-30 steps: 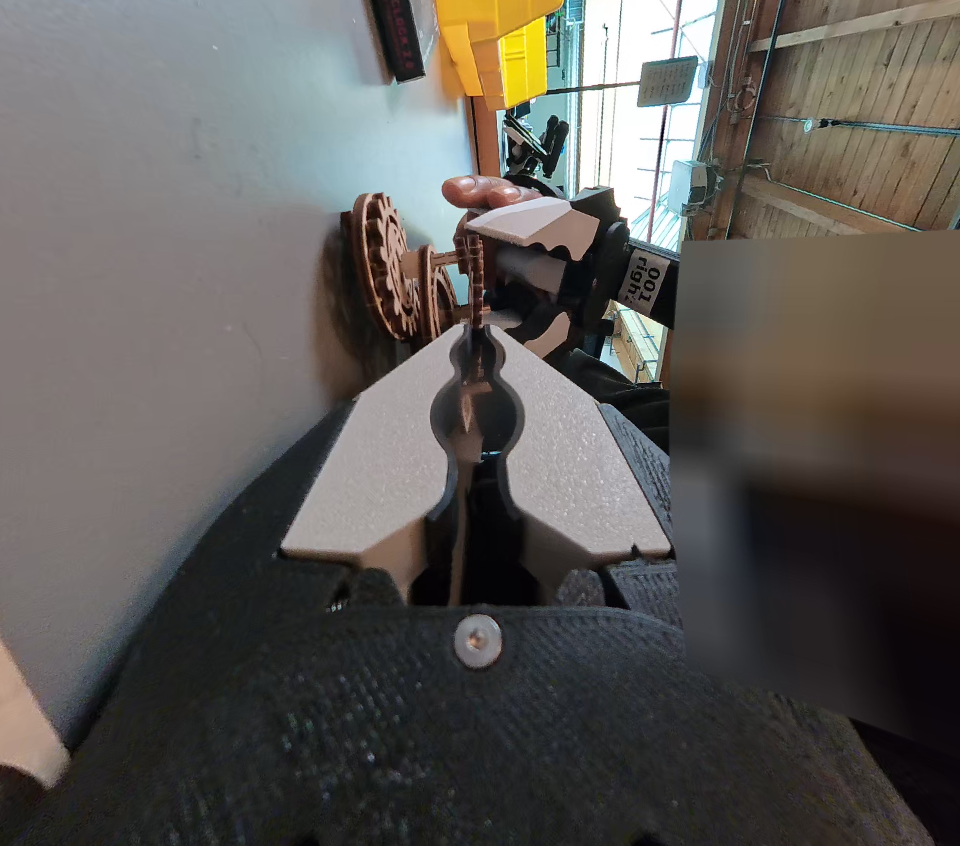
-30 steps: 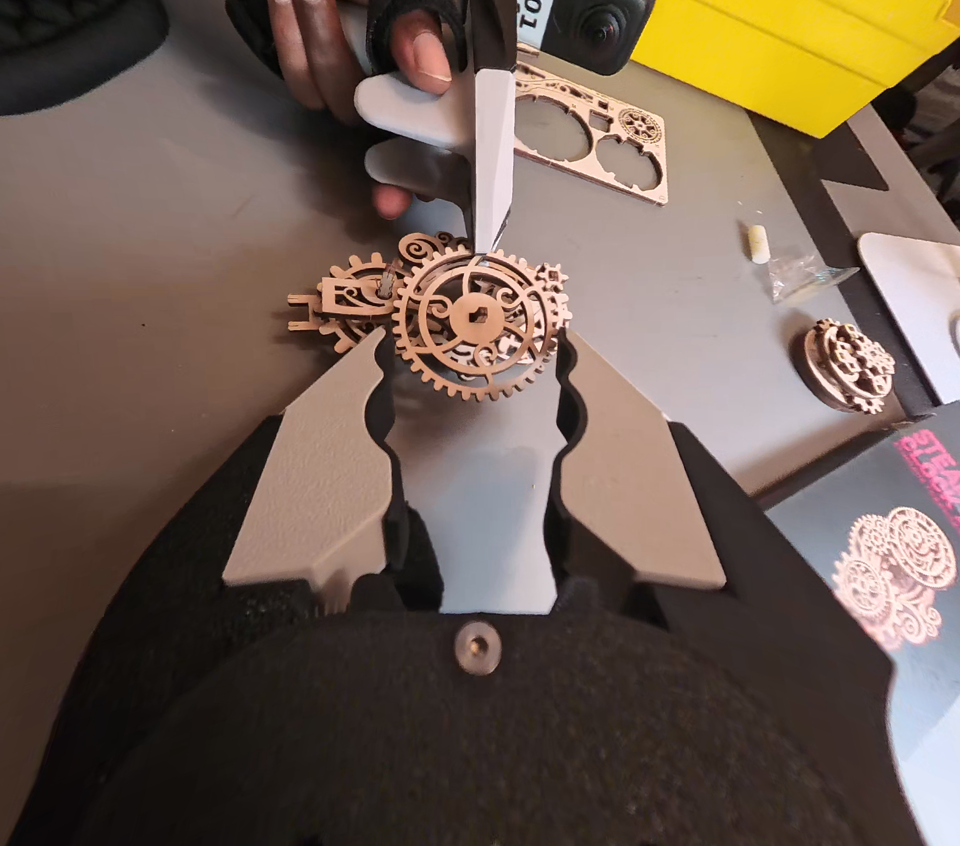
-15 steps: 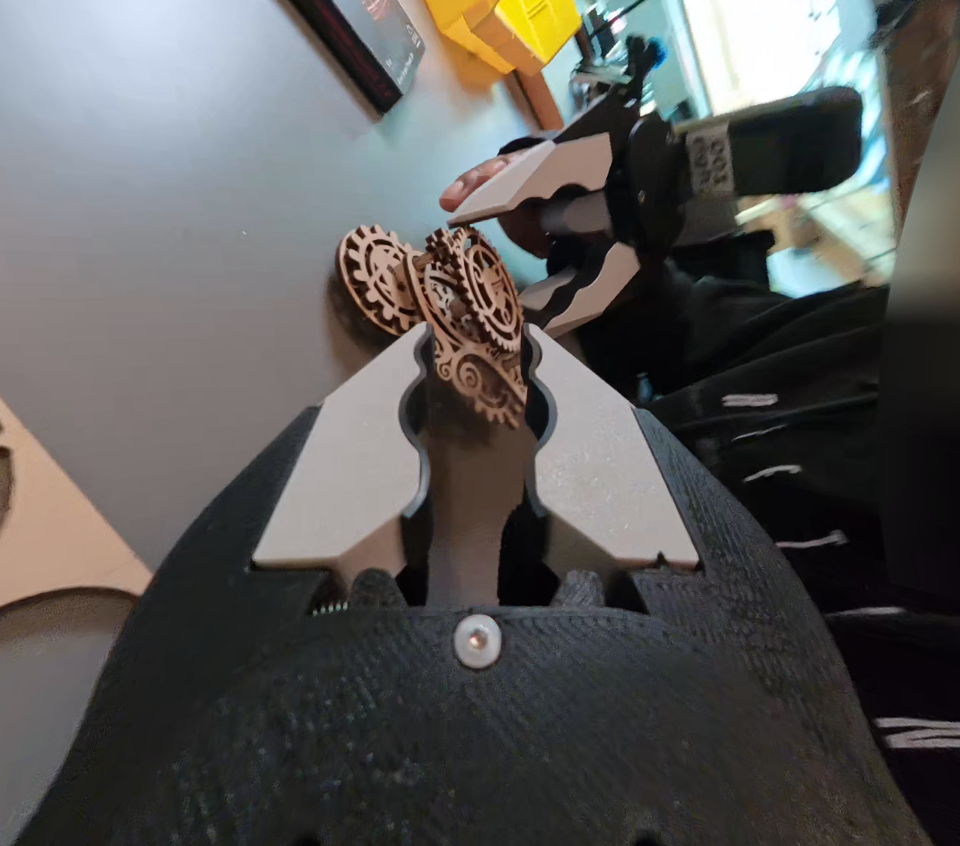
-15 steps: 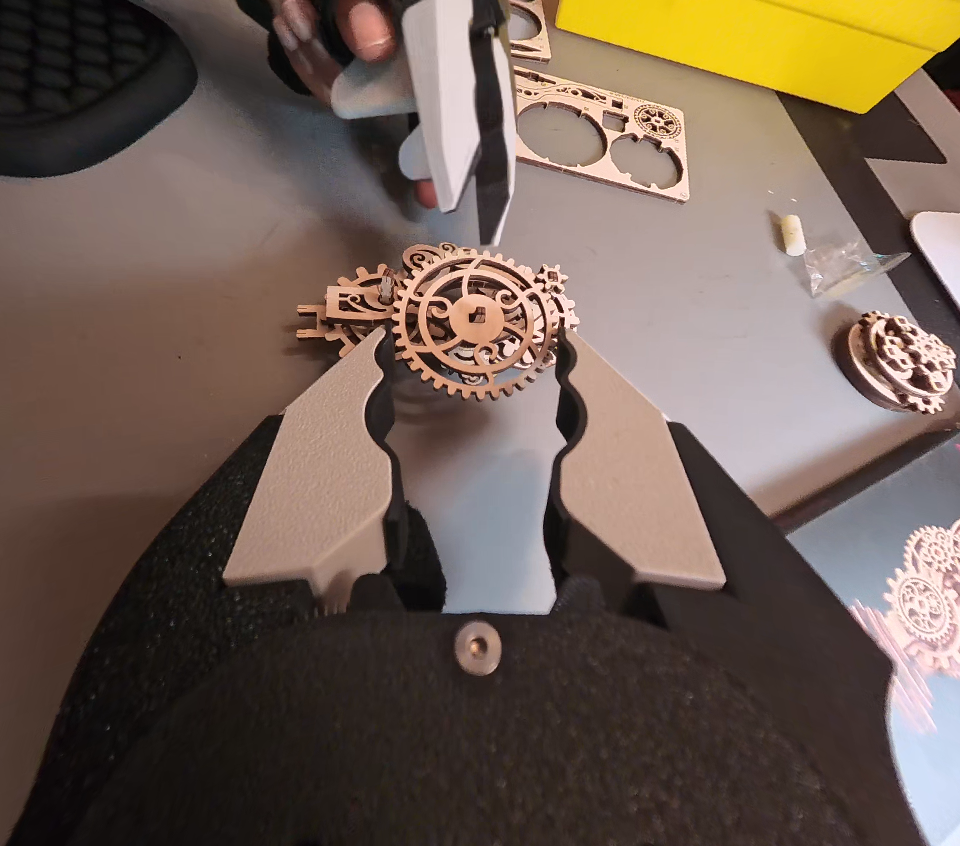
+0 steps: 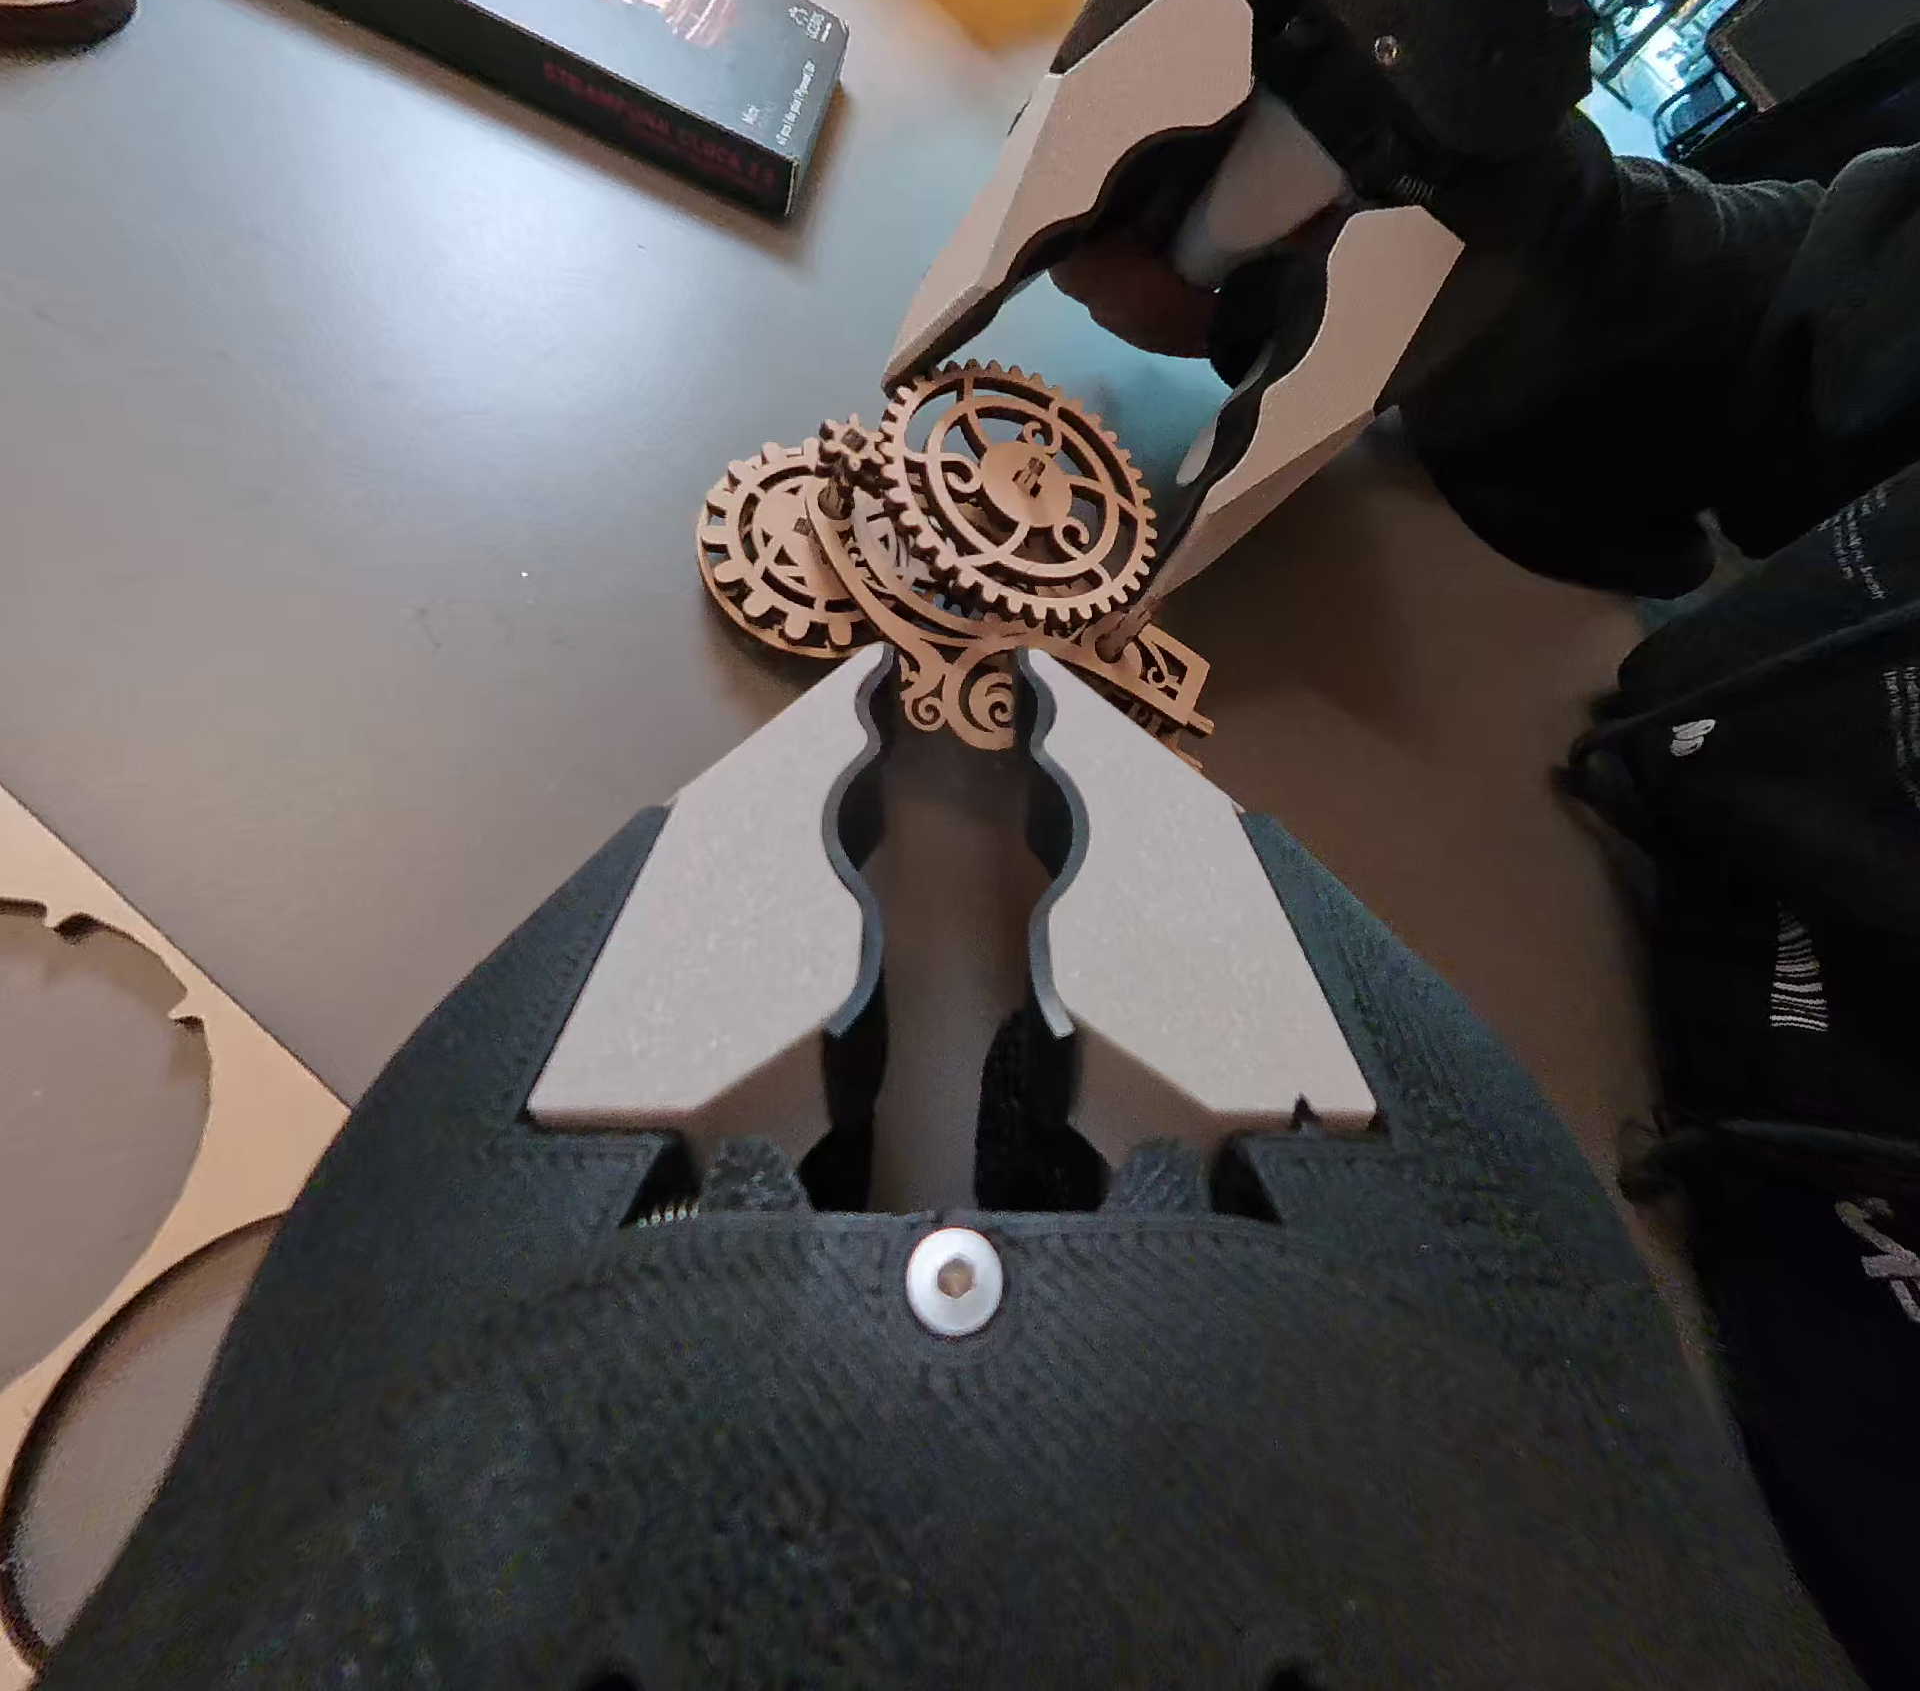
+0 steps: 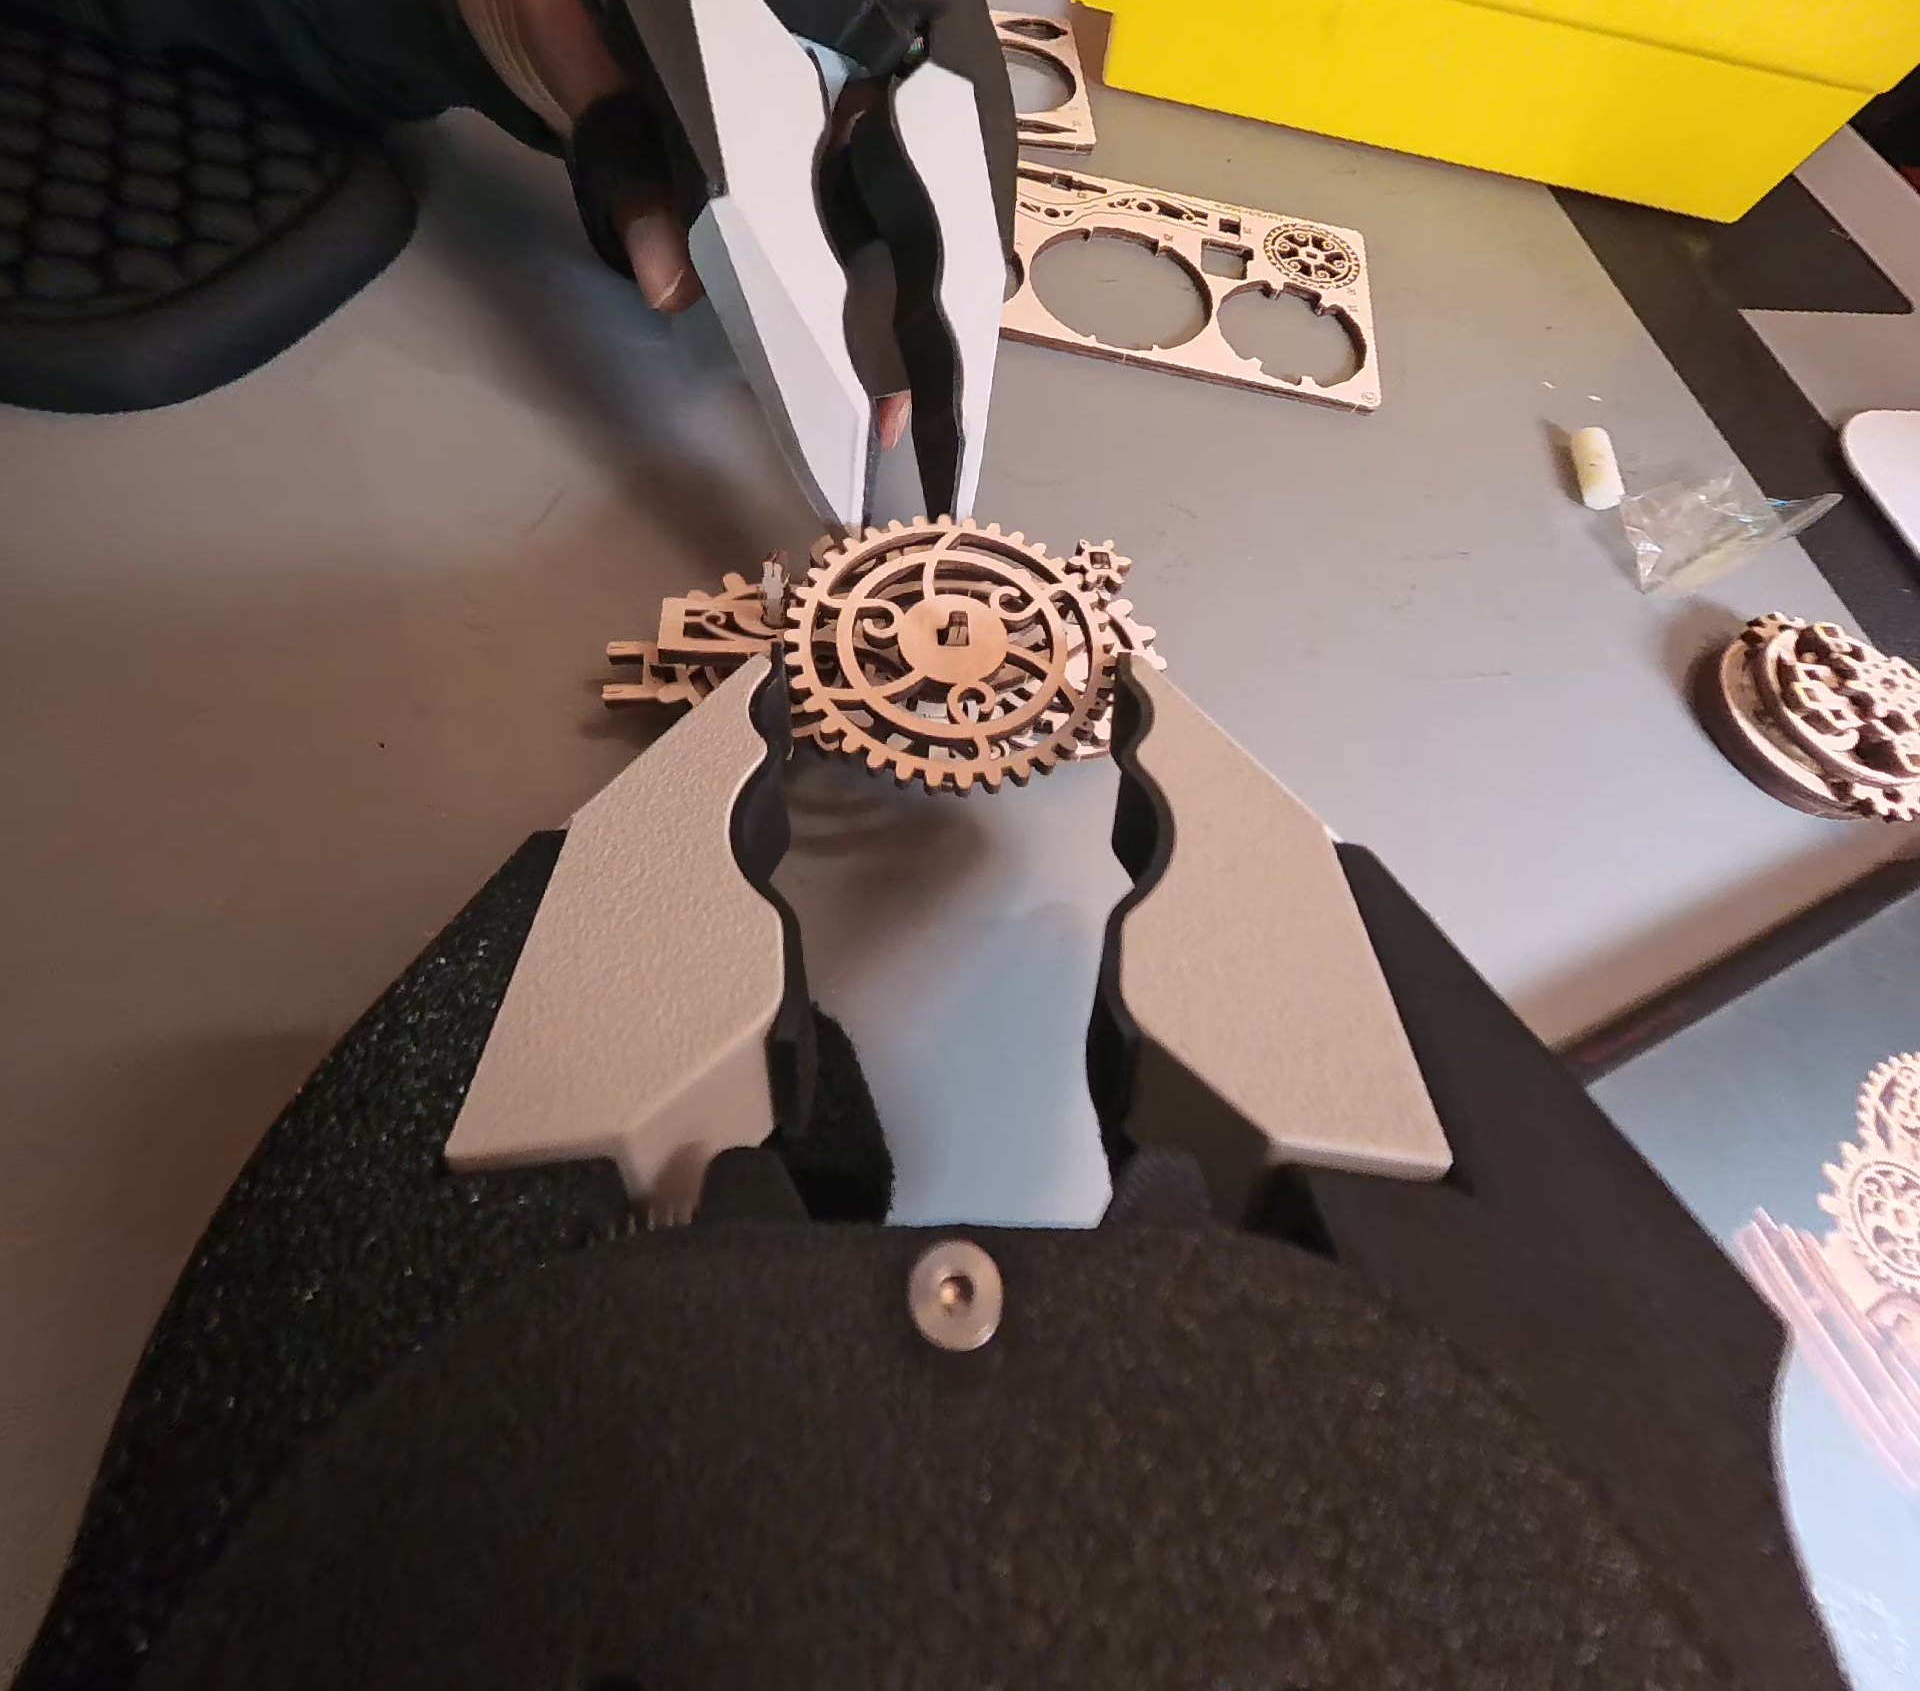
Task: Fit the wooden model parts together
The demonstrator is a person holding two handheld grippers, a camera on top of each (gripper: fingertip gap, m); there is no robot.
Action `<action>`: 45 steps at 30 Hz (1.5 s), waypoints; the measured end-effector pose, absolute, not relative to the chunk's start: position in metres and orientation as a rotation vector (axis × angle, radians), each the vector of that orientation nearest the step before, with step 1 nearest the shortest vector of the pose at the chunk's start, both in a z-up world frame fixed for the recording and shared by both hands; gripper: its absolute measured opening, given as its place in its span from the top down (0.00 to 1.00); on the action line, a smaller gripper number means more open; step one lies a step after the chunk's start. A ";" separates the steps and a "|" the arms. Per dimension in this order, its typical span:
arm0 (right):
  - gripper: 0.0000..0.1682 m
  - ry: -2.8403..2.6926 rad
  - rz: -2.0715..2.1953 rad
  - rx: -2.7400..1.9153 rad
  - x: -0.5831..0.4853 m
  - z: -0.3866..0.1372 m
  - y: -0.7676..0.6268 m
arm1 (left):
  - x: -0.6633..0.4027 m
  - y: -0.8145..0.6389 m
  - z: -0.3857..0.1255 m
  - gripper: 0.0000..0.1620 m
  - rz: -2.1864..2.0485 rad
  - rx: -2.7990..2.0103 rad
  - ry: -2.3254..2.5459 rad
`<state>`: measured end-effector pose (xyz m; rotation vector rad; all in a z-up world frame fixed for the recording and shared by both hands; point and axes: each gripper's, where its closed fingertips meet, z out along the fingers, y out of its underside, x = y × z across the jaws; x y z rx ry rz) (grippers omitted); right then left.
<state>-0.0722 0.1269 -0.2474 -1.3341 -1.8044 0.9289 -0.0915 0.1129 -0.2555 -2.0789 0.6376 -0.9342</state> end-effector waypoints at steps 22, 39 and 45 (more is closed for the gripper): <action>0.64 -1.773 0.949 -1.339 -0.072 -0.247 0.125 | -0.078 0.100 -0.254 0.82 -0.802 -2.003 0.809; 0.64 -1.749 0.946 -1.316 -0.070 -0.247 0.127 | -0.069 0.096 -0.248 0.76 -0.745 -1.972 0.848; 0.64 -1.722 0.918 -1.344 -0.072 -0.248 0.130 | -0.070 0.102 -0.254 0.73 -0.619 -2.014 0.829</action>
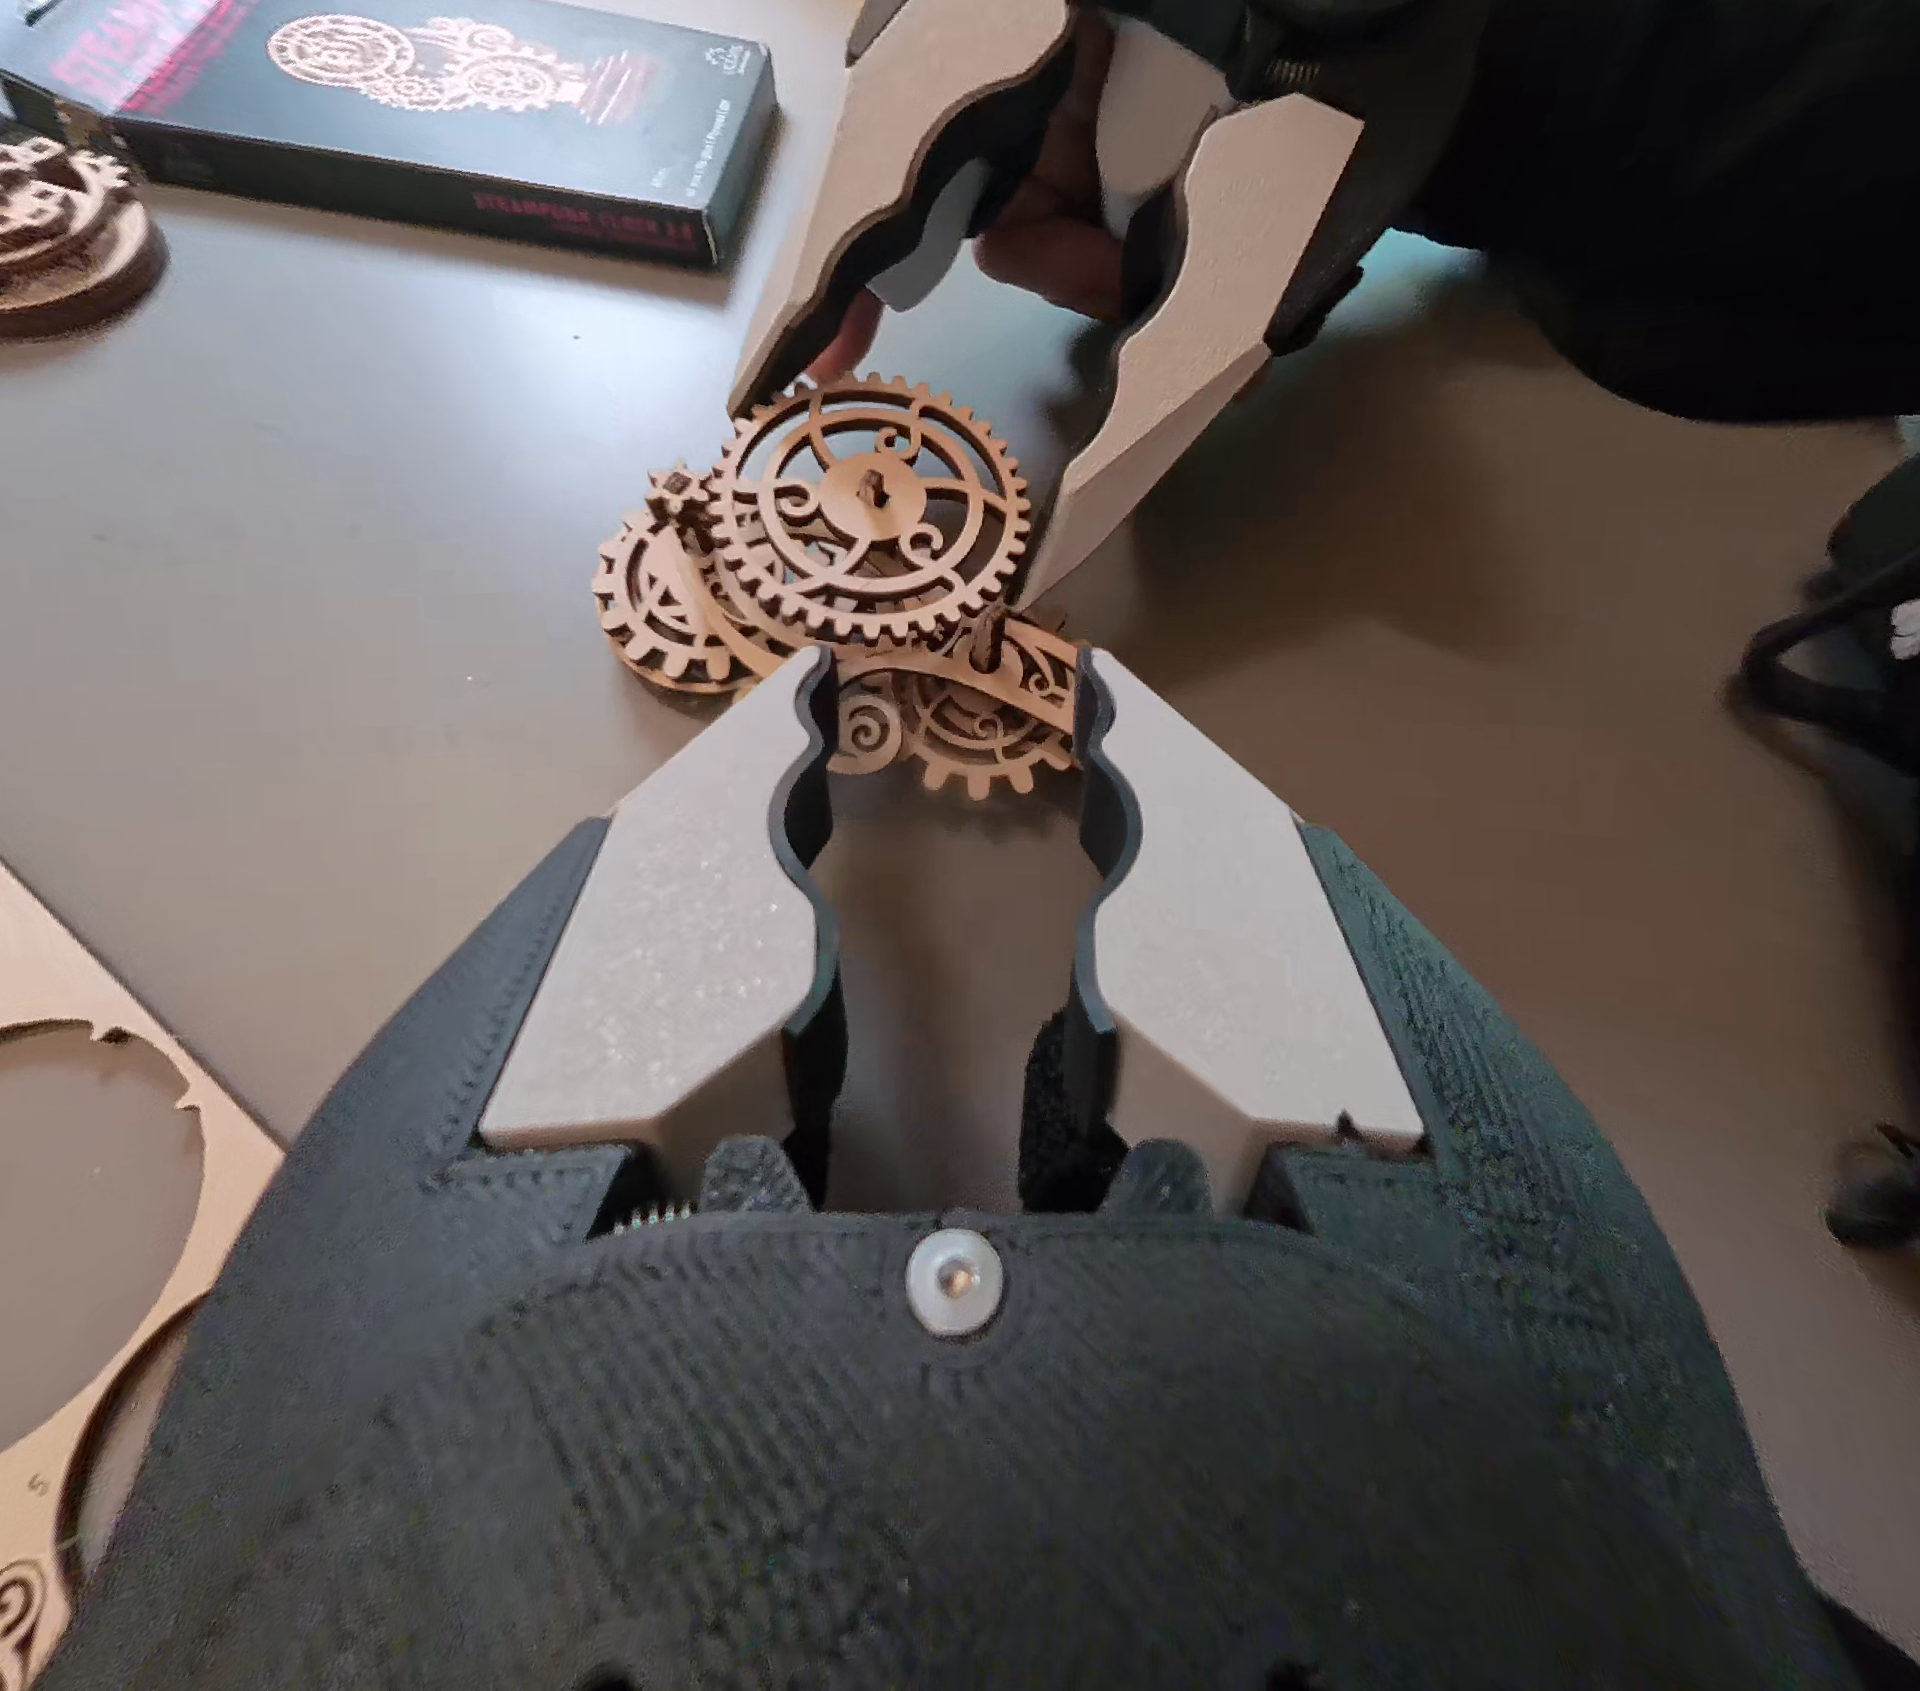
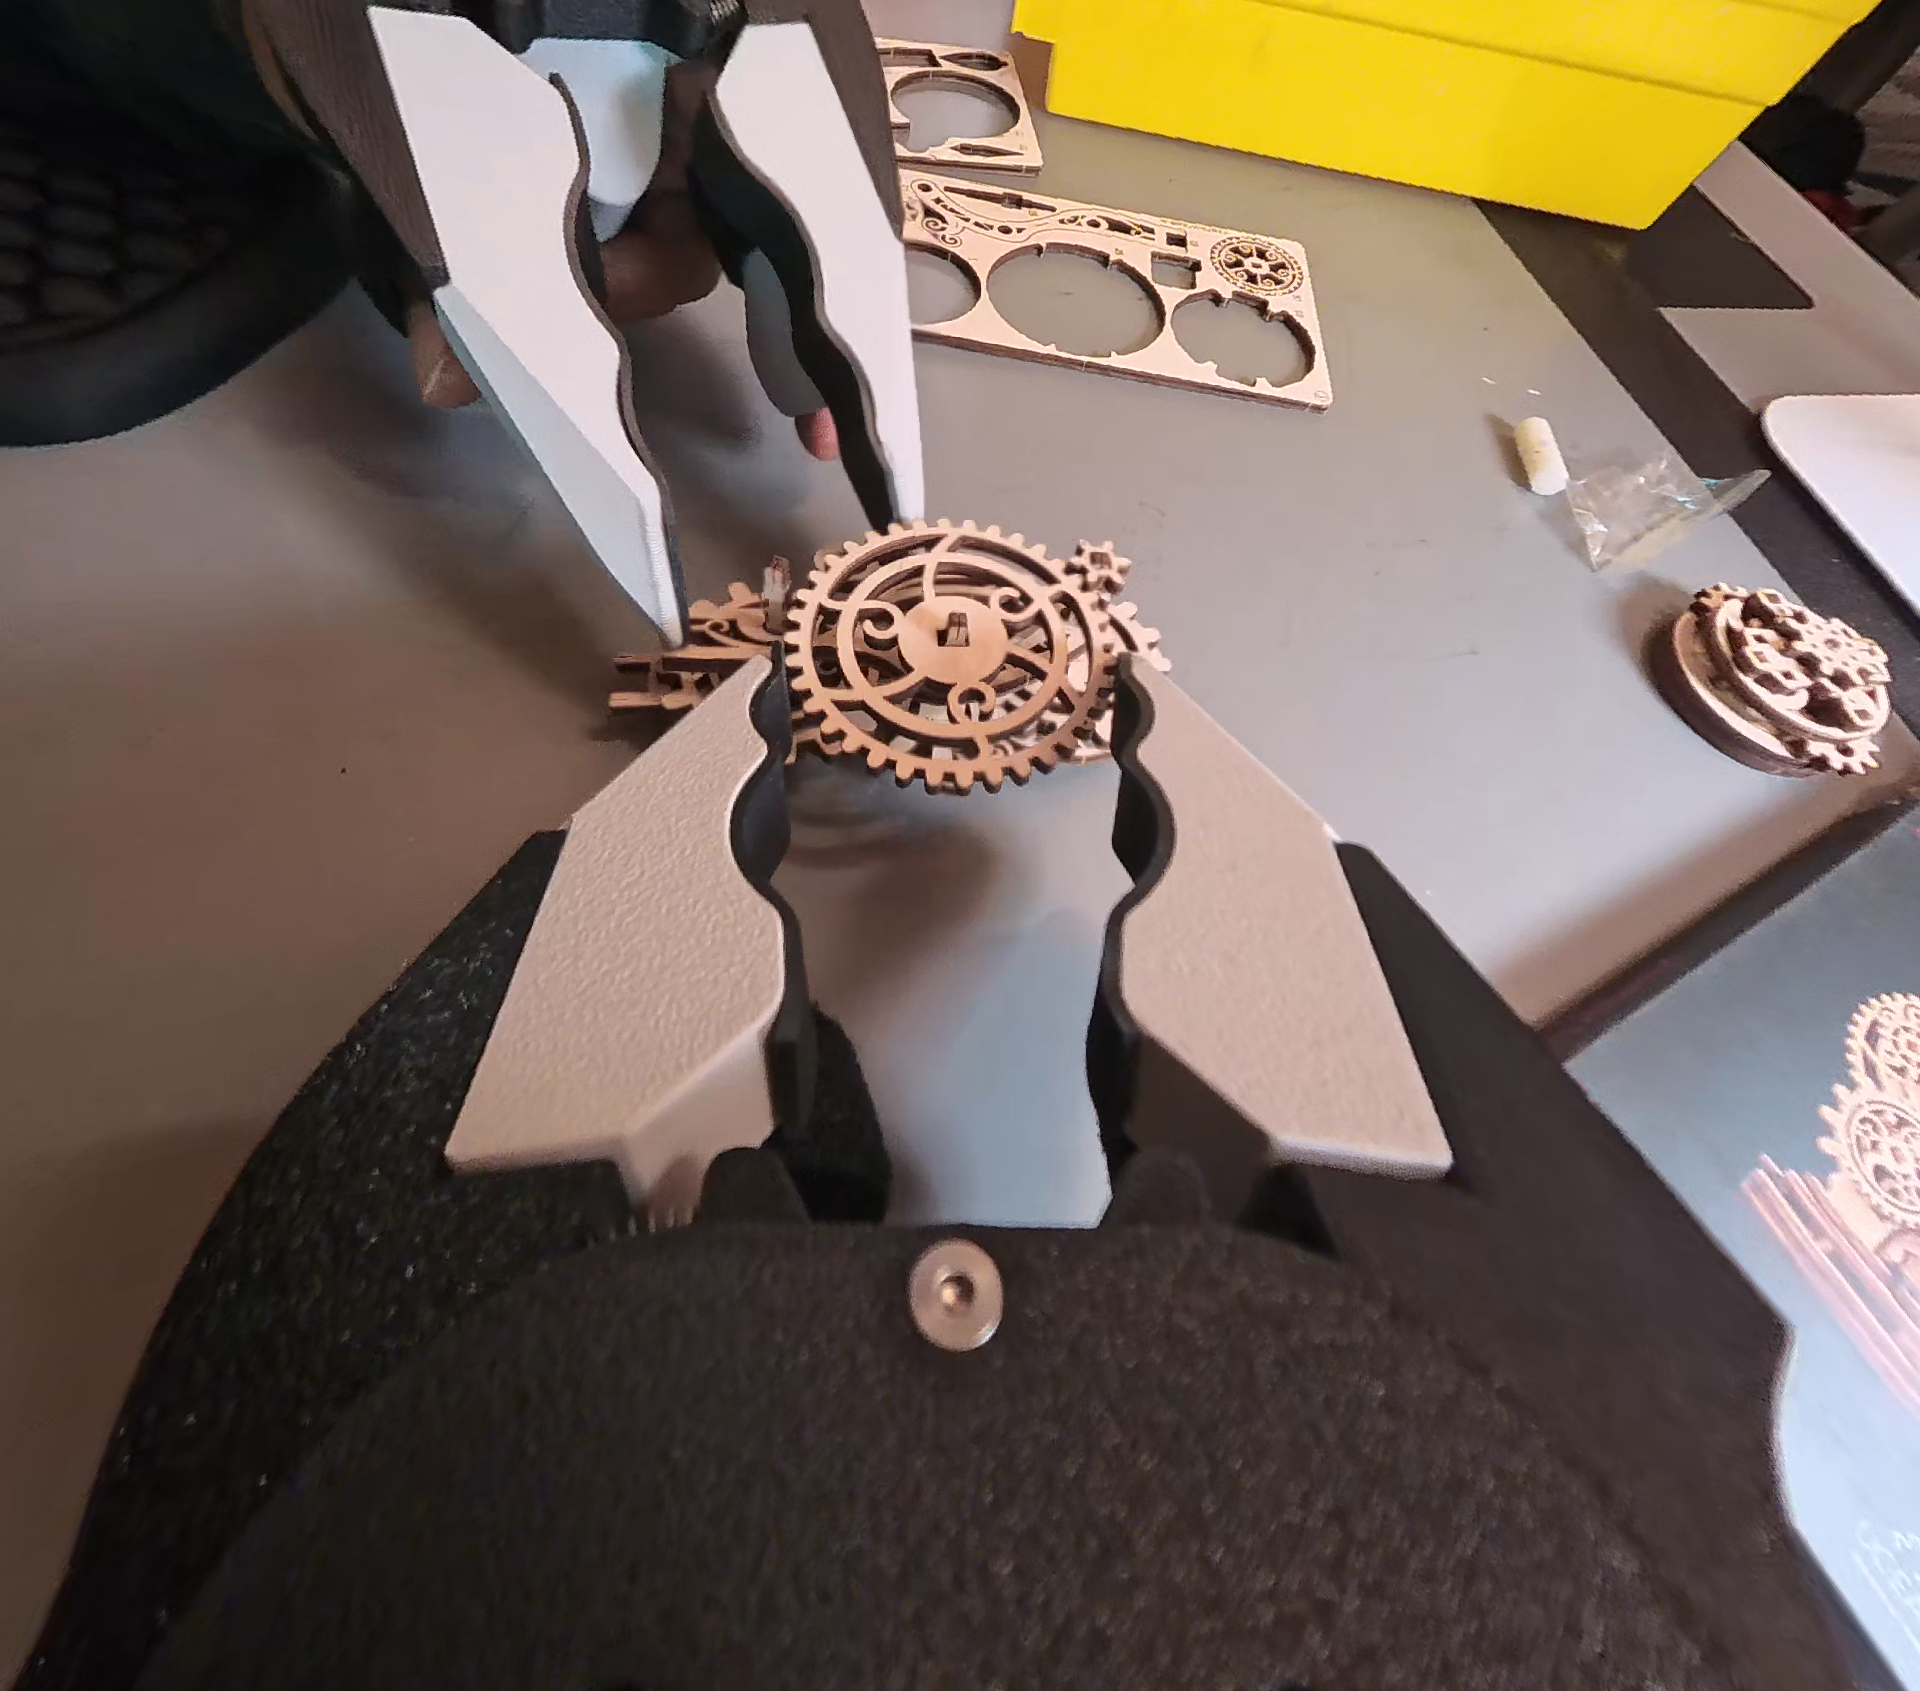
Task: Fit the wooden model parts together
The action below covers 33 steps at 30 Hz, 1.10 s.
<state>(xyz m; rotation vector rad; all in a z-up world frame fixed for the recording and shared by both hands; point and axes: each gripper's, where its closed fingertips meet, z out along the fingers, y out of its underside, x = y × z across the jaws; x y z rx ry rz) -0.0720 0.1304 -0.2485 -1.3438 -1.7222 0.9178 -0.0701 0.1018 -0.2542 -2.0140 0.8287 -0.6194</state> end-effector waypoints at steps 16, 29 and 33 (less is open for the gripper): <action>0.64 -1.602 0.901 -1.512 -0.078 -0.247 0.134 | -0.083 0.107 -0.257 0.69 -0.504 -2.049 0.732; 0.64 -1.575 0.863 -1.518 -0.078 -0.245 0.137 | -0.081 0.099 -0.260 0.66 -0.470 -2.079 0.735; 0.64 -1.567 0.835 -1.525 -0.080 -0.245 0.137 | -0.084 0.101 -0.265 0.70 -0.409 -2.098 0.736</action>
